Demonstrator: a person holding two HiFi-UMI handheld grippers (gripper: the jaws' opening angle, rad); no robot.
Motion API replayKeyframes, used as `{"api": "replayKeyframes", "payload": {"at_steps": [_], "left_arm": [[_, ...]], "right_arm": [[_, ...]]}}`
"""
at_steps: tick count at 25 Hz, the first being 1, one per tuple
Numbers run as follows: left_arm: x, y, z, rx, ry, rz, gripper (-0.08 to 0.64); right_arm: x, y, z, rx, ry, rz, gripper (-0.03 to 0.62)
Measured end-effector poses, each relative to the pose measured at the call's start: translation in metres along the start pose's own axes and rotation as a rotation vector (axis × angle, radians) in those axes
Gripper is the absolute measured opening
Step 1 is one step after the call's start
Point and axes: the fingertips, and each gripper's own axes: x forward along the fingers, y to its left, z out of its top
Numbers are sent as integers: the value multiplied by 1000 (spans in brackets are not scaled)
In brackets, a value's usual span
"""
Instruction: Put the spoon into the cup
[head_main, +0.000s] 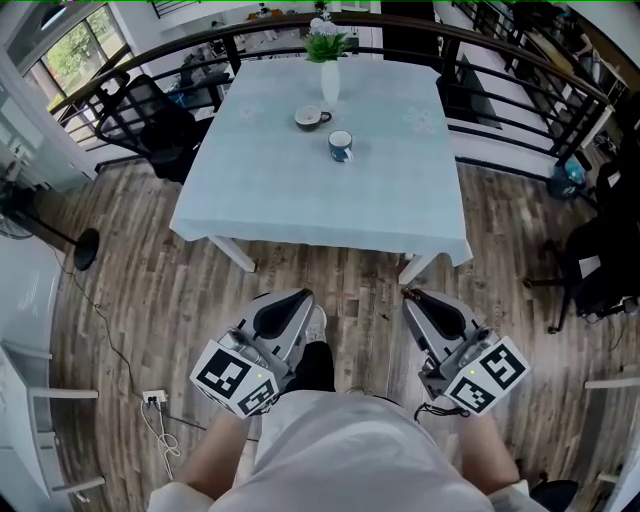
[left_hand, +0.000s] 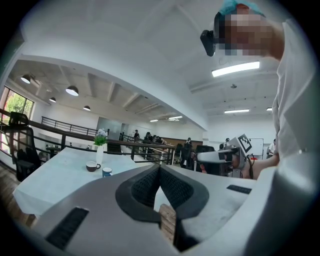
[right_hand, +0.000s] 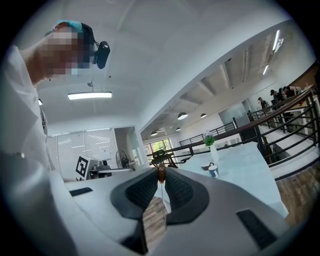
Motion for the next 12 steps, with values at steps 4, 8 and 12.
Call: {"api": "replayKeyframes", "payload": {"at_steps": [4, 8, 12], "left_arm": [[19, 36, 0, 0, 6, 2, 20], [42, 84, 0, -17, 15, 5, 20], [63, 136, 2, -43, 29, -1, 20]], "right_arm": [[31, -22, 0, 10, 13, -11, 57], [73, -49, 2, 34, 19, -22, 57], [123, -73, 4, 59, 35, -36, 57]]}}
